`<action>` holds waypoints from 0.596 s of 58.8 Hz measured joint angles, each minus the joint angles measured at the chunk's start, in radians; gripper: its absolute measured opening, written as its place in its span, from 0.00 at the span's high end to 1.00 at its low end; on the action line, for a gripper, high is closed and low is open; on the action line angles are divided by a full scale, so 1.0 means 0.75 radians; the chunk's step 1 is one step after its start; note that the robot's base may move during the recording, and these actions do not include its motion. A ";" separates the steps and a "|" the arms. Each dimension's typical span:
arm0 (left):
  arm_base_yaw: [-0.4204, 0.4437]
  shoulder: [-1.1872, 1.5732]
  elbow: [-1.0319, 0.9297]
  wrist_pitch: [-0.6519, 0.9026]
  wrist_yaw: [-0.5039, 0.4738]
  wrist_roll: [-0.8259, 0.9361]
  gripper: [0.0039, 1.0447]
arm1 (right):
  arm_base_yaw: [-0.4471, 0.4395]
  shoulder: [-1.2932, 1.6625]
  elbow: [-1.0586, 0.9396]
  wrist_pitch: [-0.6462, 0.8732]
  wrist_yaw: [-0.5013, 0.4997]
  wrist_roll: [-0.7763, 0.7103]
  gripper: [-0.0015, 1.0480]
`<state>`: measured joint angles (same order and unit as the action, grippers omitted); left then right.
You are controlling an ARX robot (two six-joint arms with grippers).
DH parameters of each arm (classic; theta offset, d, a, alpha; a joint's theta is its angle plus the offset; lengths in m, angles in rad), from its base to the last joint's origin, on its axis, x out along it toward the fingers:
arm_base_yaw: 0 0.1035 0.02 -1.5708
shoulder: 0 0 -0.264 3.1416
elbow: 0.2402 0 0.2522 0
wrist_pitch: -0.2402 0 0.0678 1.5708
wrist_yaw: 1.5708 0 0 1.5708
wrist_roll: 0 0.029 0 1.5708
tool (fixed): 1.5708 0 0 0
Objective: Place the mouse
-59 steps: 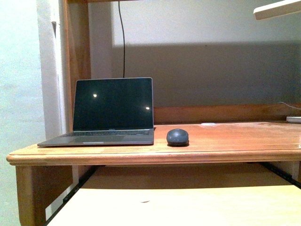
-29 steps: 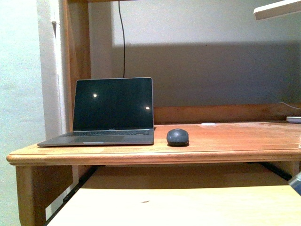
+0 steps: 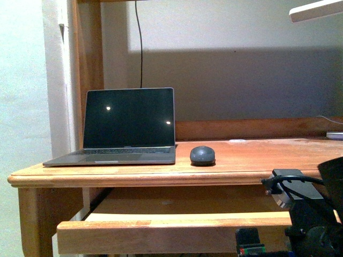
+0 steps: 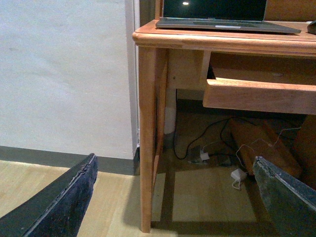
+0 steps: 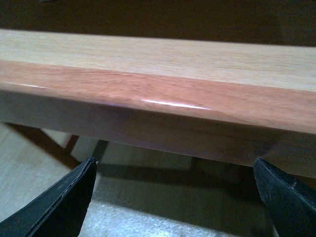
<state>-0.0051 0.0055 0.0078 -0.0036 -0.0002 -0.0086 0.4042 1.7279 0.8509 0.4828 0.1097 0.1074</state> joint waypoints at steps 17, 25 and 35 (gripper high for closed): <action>0.000 0.000 0.000 0.000 0.000 0.000 0.07 | 0.000 0.169 0.214 -0.079 0.225 0.110 0.07; 0.000 -0.001 0.000 0.000 0.000 0.000 0.07 | 0.003 0.223 0.289 -0.105 0.287 0.135 0.07; 0.000 0.000 0.000 0.000 0.000 0.000 0.07 | 0.009 0.280 0.371 -0.132 0.356 0.159 0.07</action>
<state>-0.0051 0.0055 0.0078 -0.0036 -0.0002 -0.0086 0.4110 1.9377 1.1290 0.3836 0.3767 0.2268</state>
